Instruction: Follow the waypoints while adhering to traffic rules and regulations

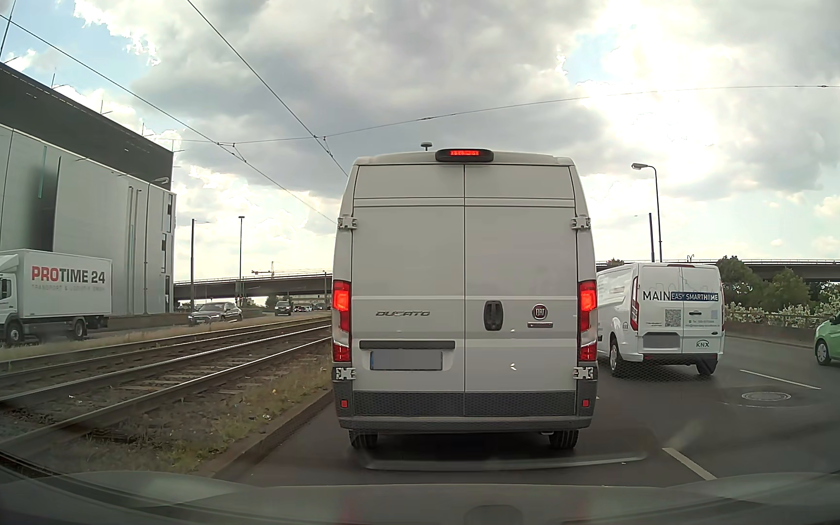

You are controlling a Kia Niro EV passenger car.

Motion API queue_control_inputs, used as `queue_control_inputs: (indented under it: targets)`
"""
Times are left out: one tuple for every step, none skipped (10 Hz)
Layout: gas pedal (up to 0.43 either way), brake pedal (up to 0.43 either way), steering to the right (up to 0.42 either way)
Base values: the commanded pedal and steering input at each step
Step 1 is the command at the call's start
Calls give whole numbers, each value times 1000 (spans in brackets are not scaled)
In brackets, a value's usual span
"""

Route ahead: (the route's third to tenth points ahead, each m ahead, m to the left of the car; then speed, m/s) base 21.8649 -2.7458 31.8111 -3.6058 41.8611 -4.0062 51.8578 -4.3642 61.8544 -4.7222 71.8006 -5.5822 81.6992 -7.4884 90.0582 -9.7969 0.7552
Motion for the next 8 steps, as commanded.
queue_control_inputs:
  targets:
    - [0,195,-13]
    - [0,201,-12]
    - [0,220,-12]
    - [0,226,-12]
    - [0,232,-12]
    - [0,238,-12]
    - [0,232,-11]
    - [0,232,-11]
